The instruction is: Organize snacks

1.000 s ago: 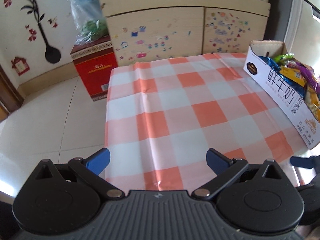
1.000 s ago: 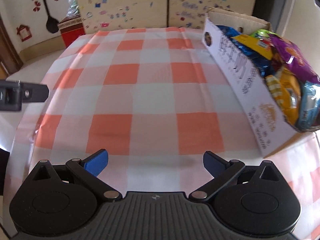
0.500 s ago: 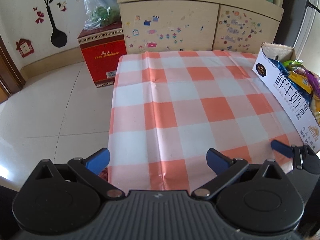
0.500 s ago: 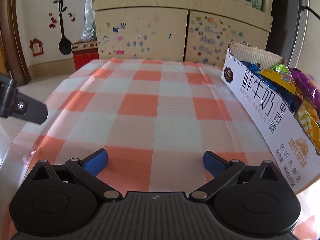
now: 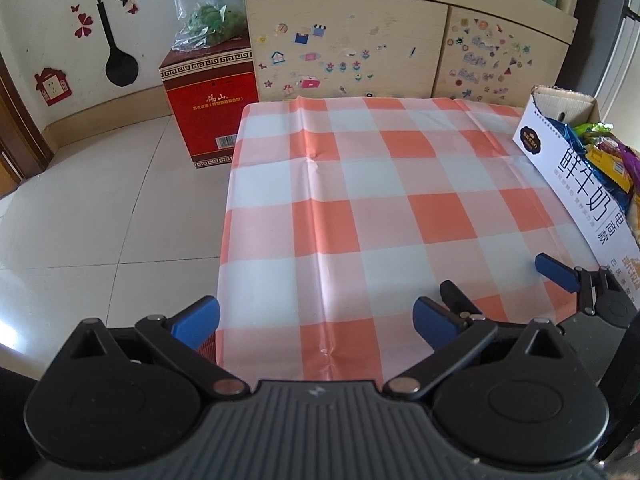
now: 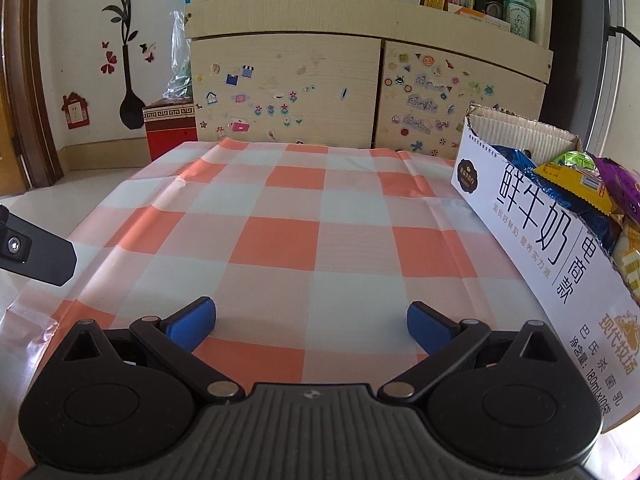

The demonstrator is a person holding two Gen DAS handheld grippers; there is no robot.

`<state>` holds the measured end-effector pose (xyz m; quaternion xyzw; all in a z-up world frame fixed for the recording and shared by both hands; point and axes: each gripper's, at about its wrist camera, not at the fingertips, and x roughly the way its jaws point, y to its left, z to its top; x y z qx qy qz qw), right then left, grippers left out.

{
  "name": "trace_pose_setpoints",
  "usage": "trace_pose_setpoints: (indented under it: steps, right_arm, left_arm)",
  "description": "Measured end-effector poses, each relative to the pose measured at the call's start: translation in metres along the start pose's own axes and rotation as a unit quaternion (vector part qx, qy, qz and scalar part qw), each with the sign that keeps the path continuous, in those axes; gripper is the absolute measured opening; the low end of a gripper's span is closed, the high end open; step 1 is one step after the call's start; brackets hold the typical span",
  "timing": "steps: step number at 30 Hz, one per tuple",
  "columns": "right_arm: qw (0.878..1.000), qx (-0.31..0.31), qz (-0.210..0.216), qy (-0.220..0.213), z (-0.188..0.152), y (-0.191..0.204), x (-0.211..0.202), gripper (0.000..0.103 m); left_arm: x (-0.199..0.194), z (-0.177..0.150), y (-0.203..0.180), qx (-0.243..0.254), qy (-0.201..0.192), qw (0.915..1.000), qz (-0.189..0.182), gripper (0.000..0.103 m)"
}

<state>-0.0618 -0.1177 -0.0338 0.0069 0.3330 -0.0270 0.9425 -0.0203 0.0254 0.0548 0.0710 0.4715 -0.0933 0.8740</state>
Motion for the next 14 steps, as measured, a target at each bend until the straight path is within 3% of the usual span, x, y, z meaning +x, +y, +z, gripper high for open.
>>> trace_pose_setpoints:
  steps: [14]
  right_arm:
    - [1.000,0.000,0.000,0.000,0.000,0.000,0.000,0.103]
  left_arm:
    - [0.018,0.000,-0.007,0.003,0.017,0.9998,0.011,0.102]
